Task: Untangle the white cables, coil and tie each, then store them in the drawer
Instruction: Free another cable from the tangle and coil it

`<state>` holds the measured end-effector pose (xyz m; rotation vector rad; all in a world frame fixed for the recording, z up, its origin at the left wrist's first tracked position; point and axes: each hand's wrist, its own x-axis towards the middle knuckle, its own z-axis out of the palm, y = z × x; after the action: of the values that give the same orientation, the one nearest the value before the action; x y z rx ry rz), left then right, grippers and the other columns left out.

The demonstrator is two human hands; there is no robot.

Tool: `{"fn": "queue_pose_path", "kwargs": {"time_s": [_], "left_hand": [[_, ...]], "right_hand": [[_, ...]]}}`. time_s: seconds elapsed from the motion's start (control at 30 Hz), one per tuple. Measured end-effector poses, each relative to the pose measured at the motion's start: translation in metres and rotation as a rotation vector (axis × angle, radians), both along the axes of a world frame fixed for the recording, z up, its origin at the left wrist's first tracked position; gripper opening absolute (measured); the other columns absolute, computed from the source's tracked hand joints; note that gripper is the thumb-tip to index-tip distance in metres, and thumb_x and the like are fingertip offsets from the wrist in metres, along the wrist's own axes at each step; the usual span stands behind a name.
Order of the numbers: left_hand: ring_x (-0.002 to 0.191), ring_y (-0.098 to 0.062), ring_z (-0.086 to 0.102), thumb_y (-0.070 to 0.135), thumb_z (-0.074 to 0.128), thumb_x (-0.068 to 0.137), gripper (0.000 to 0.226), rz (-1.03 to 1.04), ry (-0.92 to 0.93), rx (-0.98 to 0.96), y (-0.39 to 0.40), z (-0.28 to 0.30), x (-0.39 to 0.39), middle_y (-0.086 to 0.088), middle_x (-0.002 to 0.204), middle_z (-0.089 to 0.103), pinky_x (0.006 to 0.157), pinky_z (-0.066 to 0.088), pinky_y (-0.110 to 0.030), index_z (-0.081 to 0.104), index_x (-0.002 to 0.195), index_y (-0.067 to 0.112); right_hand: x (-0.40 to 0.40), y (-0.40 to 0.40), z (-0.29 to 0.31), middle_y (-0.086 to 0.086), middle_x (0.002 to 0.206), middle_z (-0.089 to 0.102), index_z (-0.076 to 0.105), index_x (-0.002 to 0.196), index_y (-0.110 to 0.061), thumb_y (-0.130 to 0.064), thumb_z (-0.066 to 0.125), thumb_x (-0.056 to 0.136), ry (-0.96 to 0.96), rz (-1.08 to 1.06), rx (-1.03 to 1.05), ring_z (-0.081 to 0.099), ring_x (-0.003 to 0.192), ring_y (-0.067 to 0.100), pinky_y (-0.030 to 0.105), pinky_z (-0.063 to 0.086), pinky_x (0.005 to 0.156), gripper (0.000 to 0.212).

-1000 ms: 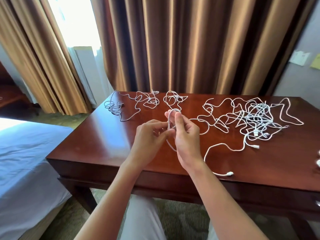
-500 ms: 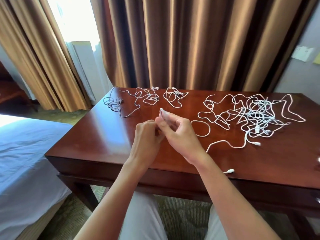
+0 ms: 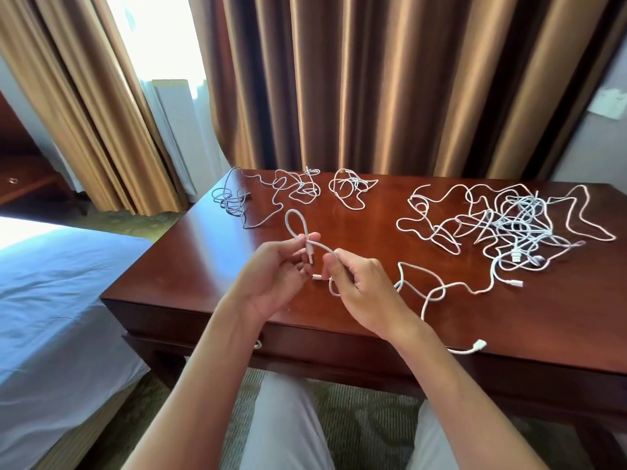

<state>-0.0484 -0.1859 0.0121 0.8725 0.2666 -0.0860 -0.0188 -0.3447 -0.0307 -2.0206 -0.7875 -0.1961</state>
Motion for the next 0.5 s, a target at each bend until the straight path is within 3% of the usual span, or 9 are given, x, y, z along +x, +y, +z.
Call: {"fn": "queue_pose_path", "kwargs": {"time_s": [0.07, 0.13, 0.2, 0.27, 0.37, 0.43, 0.5], "left_hand": [[0.074, -0.017, 0.051, 0.004, 0.049, 0.098, 0.020, 0.005, 0.039, -0.073, 0.002, 0.002, 0.000, -0.012, 0.081, 0.055, 0.065, 0.049, -0.022, 0.066, 0.095, -0.004], [0.071, -0.016, 0.056, 0.002, 0.046, 0.099, 0.016, 0.001, 0.051, -0.116, 0.003, 0.003, -0.001, -0.014, 0.079, 0.059, 0.065, 0.049, -0.021, 0.061, 0.096, -0.002], [0.070, -0.020, 0.062, 0.001, 0.043, 0.100, 0.016, -0.017, 0.044, -0.146, 0.004, 0.003, -0.002, -0.017, 0.075, 0.063, 0.071, 0.051, -0.024, 0.057, 0.091, 0.000], [0.079, -0.025, 0.065, 0.000, 0.041, 0.101, 0.019, -0.021, 0.039, -0.179, 0.006, 0.002, -0.004, -0.020, 0.077, 0.065, 0.083, 0.050, -0.030, 0.056, 0.089, 0.000], [0.079, -0.019, 0.064, -0.001, 0.045, 0.098, 0.013, 0.020, 0.046, -0.166, 0.010, 0.002, -0.008, -0.017, 0.084, 0.064, 0.077, 0.051, -0.022, 0.057, 0.092, 0.000], [0.081, -0.017, 0.061, -0.003, 0.050, 0.095, 0.012, 0.097, -0.005, -0.027, 0.010, -0.004, -0.005, -0.013, 0.088, 0.062, 0.075, 0.052, -0.021, 0.058, 0.096, 0.005], [0.082, -0.006, 0.064, -0.002, 0.057, 0.093, 0.032, 0.296, -0.129, 0.458, 0.013, -0.017, -0.005, -0.003, 0.099, 0.062, 0.079, 0.052, -0.018, 0.059, 0.113, 0.023]], "right_hand": [[0.000, 0.004, -0.001, -0.006, 0.060, 0.057, 0.051, 0.084, -0.022, -0.058, 0.027, 0.104, -0.055, -0.023, -0.087, 0.058, 0.058, 0.021, 0.046, 0.048, 0.057, 0.048], [0.000, 0.009, 0.001, -0.008, 0.059, 0.051, 0.045, 0.084, -0.022, -0.059, 0.024, 0.103, -0.143, -0.067, -0.146, 0.060, 0.063, 0.029, 0.046, 0.048, 0.056, 0.047], [0.000, 0.013, 0.003, -0.013, 0.059, 0.046, 0.045, 0.086, -0.022, -0.060, 0.029, 0.102, -0.224, -0.103, -0.142, 0.061, 0.065, 0.028, 0.042, 0.046, 0.055, 0.044], [-0.001, 0.019, 0.004, -0.012, 0.064, 0.054, 0.048, 0.088, -0.022, -0.060, 0.037, 0.101, -0.243, -0.097, -0.111, 0.063, 0.066, 0.026, 0.041, 0.048, 0.055, 0.042], [-0.004, 0.028, 0.004, -0.006, 0.071, 0.064, 0.050, 0.088, -0.019, -0.052, 0.041, 0.103, -0.240, -0.114, -0.080, 0.063, 0.065, 0.025, 0.042, 0.048, 0.055, 0.037], [-0.005, 0.032, 0.006, -0.004, 0.068, 0.063, 0.051, 0.086, -0.018, -0.046, 0.043, 0.104, -0.183, -0.129, -0.055, 0.060, 0.062, 0.025, 0.041, 0.046, 0.055, 0.035], [-0.002, 0.034, 0.008, -0.007, 0.062, 0.055, 0.052, 0.083, -0.018, -0.044, 0.042, 0.104, -0.086, -0.109, -0.068, 0.052, 0.059, 0.022, 0.037, 0.039, 0.057, 0.035]]}}
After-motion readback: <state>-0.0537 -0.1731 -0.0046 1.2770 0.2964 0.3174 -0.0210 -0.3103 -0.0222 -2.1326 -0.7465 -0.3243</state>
